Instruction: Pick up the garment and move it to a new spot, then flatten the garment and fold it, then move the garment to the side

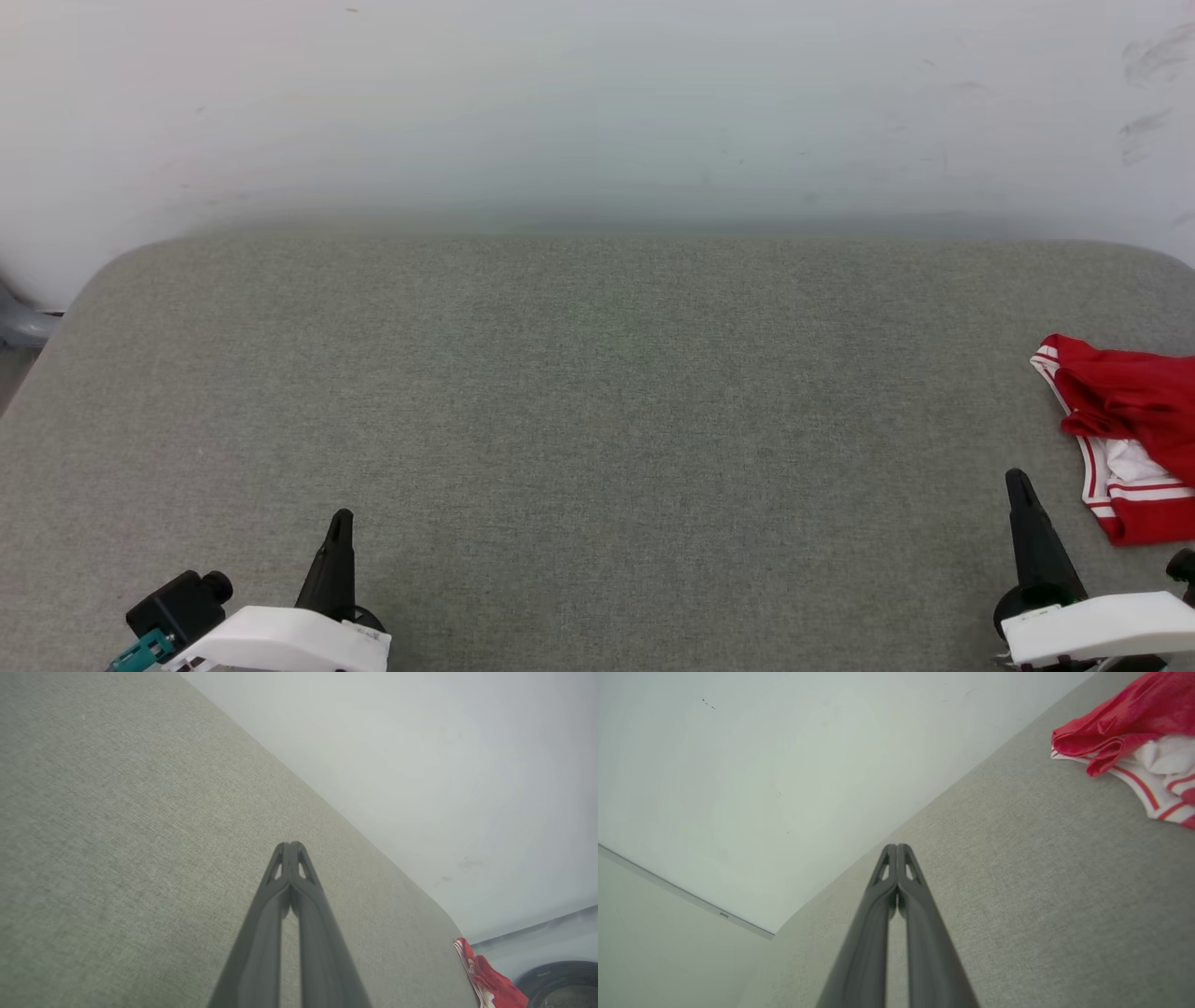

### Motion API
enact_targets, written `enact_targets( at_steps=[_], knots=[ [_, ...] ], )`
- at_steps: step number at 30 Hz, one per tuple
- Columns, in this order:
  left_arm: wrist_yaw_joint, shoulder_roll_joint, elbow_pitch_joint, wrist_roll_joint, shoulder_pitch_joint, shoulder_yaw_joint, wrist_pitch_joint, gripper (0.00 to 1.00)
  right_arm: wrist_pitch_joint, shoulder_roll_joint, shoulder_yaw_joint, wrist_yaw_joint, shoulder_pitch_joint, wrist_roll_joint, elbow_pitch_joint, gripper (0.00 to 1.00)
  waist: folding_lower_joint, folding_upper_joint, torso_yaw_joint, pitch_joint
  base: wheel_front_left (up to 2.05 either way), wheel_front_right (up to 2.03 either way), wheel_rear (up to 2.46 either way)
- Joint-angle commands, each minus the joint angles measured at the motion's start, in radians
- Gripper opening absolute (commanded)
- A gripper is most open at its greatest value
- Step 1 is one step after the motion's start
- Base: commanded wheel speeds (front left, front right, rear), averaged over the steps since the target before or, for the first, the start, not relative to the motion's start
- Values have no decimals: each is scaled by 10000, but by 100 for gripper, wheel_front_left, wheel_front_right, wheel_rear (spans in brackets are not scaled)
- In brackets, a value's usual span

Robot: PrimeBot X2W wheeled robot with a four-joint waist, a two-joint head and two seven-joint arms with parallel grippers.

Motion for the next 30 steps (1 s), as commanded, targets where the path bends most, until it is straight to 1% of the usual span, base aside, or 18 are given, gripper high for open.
enact_targets(
  at_steps=[1, 17, 30],
  knots=[
    [-71, 11, -54, -311, -224, 91, 58, 0, 69, 8, -18, -2, -326, 337, -60, 0, -1, 0, -1, 1, 0, 0, 0],
    [-399, -77, 175, -2344, -557, 372, 524, 0, 525, 50, -56, -4, -638, 2277, 248, 0, -1, 0, -25, 19, 0, 0, 0],
    [-635, -146, 351, -3768, -776, 581, 879, 0, 859, 87, -94, -4, -870, 3647, 469, 0, -1, 0, -44, 34, 0, 0, 0]
  ],
)
